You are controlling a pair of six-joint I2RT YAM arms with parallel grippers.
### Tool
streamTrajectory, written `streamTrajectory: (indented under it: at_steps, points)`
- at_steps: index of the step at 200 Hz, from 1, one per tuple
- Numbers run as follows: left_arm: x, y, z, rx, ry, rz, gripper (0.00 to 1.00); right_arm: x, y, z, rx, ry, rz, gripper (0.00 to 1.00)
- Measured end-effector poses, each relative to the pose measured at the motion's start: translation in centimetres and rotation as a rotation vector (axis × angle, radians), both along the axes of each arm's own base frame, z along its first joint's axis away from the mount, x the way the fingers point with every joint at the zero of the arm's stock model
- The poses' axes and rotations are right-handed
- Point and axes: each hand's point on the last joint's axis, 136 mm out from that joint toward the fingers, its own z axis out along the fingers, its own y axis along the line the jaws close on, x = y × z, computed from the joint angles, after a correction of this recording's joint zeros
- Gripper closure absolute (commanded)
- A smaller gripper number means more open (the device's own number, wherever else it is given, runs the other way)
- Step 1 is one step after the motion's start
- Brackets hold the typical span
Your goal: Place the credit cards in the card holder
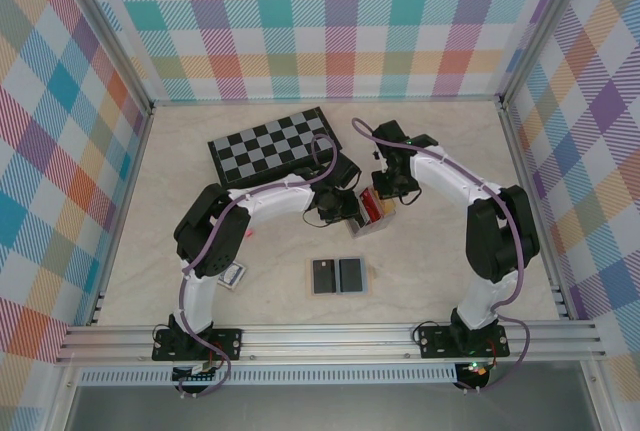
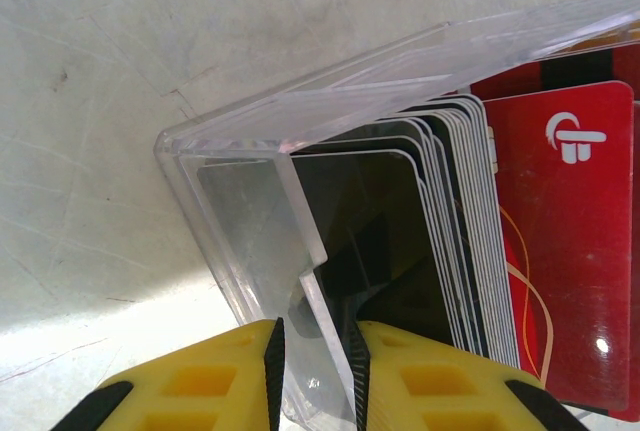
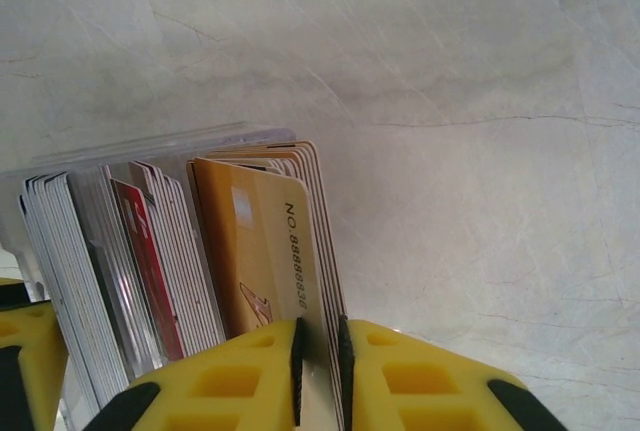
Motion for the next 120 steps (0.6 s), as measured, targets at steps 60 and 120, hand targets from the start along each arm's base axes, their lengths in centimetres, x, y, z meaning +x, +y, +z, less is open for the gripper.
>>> streamTrajectory:
  at_steps: [60, 120]
  points:
    - [0.0, 0.0, -0.1, 0.000, 0.001, 0.000, 0.75, 0.2, -0.2, 0.8, -0.008, -0.020, -0.004, 0.86]
    - [0.0, 0.0, -0.1, -0.002, 0.000, -0.001, 0.75, -0.2, 0.3, 1.9, 0.036, -0.022, -0.002, 0.93]
